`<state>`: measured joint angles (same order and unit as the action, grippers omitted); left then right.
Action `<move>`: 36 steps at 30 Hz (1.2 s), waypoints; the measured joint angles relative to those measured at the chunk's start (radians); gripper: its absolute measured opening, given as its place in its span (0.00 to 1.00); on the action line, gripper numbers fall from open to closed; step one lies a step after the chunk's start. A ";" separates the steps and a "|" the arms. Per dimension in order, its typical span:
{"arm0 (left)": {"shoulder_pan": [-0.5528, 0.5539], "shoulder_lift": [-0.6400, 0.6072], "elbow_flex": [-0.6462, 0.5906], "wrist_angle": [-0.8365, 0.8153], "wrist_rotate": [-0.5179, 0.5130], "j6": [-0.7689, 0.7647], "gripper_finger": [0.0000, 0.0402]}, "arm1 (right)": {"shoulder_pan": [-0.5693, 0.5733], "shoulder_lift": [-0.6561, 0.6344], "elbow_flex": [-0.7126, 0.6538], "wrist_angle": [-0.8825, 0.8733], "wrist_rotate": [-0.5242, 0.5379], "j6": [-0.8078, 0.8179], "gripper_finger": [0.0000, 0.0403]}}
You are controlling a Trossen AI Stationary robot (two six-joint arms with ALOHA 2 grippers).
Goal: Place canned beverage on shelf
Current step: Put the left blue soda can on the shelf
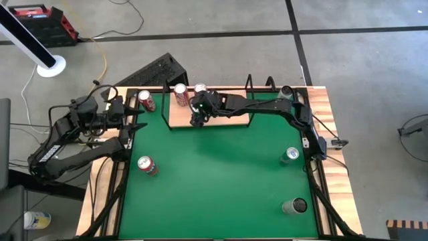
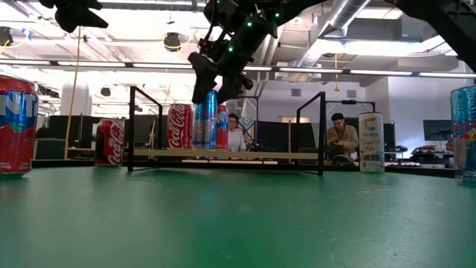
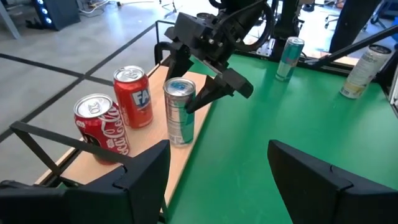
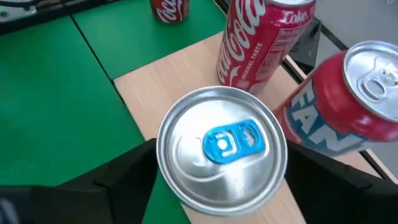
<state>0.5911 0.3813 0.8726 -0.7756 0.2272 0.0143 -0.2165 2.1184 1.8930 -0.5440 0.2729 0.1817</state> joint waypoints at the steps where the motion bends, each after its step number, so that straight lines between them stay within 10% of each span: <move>1: 0.000 0.000 0.000 0.000 -0.004 0.000 0.63 | 0.000 -0.001 0.000 0.001 0.000 0.002 0.84; 7: 0.000 0.000 0.000 0.001 -0.004 0.000 0.63 | 0.000 -0.006 0.000 0.006 0.011 0.028 0.65; 23: 0.000 0.000 0.000 0.004 -0.032 -0.024 0.63 | -0.027 -0.116 -0.002 -0.260 0.099 -0.007 0.65; 36: 0.000 0.000 0.000 0.001 -0.031 -0.085 0.63 | -0.239 -0.265 -0.286 0.073 -0.062 -0.052 0.65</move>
<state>0.5911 0.3817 0.8726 -0.7742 0.1959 -0.0710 -0.4551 1.8538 1.6065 -0.4714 0.2106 0.1299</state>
